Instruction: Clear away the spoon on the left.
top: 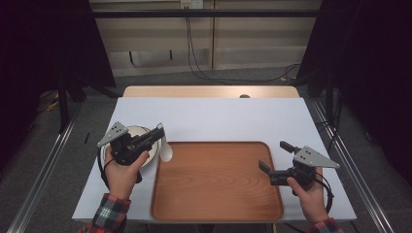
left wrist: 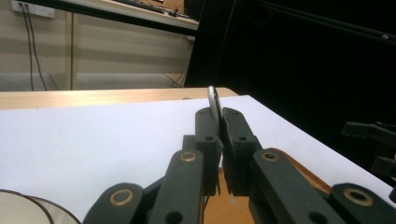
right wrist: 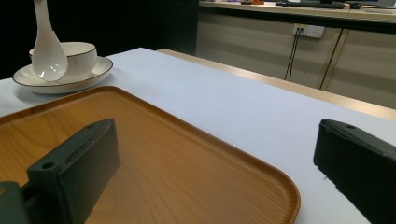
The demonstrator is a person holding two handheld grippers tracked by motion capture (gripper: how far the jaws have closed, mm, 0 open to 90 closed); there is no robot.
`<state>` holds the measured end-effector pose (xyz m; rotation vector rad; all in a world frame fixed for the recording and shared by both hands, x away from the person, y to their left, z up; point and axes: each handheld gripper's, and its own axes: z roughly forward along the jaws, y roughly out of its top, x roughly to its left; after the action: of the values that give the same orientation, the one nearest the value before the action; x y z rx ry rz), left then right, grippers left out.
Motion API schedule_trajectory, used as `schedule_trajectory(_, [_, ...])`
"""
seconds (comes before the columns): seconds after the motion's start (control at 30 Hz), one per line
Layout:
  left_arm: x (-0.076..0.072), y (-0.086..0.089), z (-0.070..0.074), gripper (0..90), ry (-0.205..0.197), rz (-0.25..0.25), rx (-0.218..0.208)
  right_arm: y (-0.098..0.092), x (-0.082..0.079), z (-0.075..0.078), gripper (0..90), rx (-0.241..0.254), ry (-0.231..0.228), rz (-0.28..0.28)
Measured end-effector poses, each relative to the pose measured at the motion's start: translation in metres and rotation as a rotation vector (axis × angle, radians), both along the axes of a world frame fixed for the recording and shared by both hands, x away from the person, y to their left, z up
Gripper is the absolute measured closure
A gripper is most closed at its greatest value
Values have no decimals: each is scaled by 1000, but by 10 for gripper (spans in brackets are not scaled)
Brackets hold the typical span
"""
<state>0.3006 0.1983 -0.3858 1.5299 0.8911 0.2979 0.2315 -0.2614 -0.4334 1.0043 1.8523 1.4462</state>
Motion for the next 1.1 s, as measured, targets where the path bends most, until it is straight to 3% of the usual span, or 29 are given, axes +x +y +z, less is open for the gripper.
schedule_trajectory(0.4, [-6, -6, -14, 858, 34, -30, 5, 0, 0, 0, 0, 0, -1, 1])
schedule_trajectory(0.93, [-16, -15, -25, 858, 63, -79, 58, 1, 0, 0, 0, -13, 0, 12])
schedule_trajectory(0.97, [-18, -17, -26, 858, 68, -73, 41, 0, 0, 0, 0, -13, -4, 10])
schedule_trajectory(1.1, [-21, -19, -28, 858, 83, -94, 43, -1, 0, 0, 0, -3, -4, 2])
